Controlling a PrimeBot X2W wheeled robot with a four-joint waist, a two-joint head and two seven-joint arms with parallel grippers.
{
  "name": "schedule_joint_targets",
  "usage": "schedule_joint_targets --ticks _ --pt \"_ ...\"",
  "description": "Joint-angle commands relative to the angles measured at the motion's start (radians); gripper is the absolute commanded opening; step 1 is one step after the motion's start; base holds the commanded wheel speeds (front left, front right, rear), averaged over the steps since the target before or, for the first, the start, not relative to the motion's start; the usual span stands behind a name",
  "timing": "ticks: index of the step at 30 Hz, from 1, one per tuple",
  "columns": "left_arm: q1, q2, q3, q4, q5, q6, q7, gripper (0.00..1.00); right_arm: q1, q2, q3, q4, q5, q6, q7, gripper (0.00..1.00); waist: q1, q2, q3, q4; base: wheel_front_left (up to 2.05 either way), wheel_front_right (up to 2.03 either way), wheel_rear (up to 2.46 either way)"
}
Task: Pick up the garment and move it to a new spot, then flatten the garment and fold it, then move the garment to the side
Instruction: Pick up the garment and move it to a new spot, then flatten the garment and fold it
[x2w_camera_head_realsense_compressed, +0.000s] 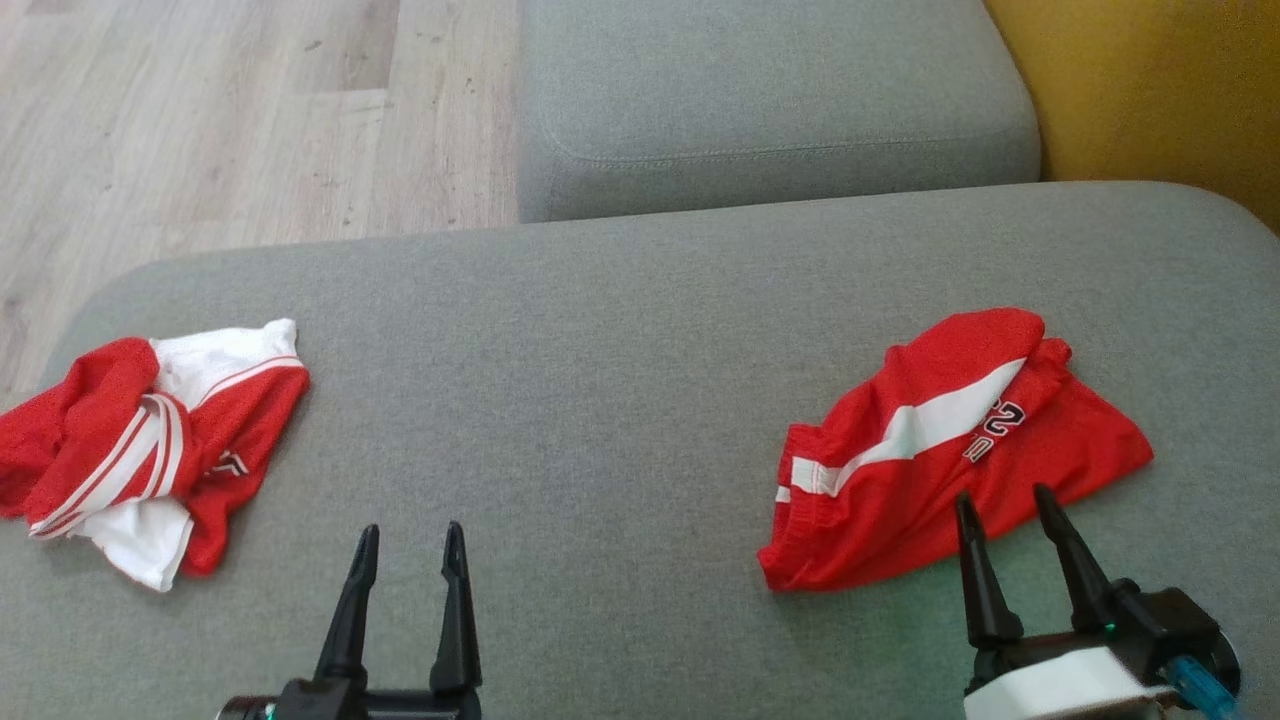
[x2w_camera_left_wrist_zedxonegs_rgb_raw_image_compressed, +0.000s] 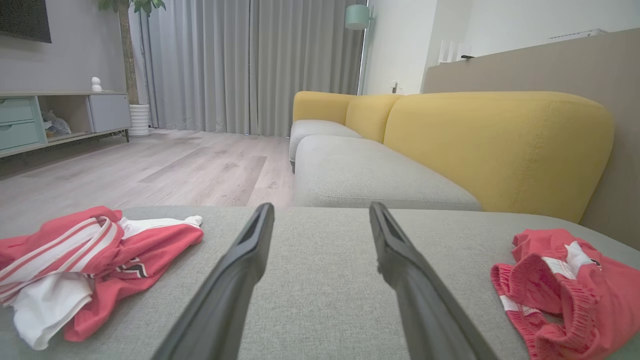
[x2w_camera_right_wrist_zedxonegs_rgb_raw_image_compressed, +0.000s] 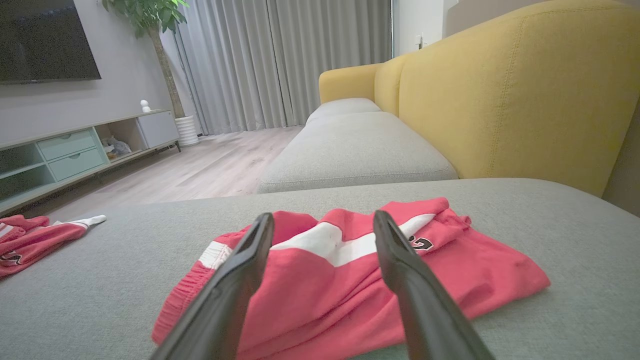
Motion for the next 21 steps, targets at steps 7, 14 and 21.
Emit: schedule_joint_targets --ticks 7,14,21 --pt "-0.026 -0.031 0.094 -0.023 0.048 -0.047 -0.009 1.00 -0.028 -0.007 0.032 -0.027 0.013 -0.001 -0.011 1.00 0.0001 -0.0001 -0.009 0.003 0.00 0.00 0.00" --pt "-0.021 -0.037 0.115 -0.013 0.060 -0.067 -0.009 1.00 -0.027 -0.007 0.036 -0.021 0.015 -0.001 -0.011 1.00 0.0001 -0.0001 -0.014 0.006 0.00 0.00 0.00" --pt "-0.014 -0.038 0.117 -0.007 0.058 -0.073 -0.009 1.00 -0.026 -0.007 0.040 -0.018 0.015 -0.001 -0.011 1.00 0.0001 -0.0001 -0.022 0.007 0.00 0.00 0.00"
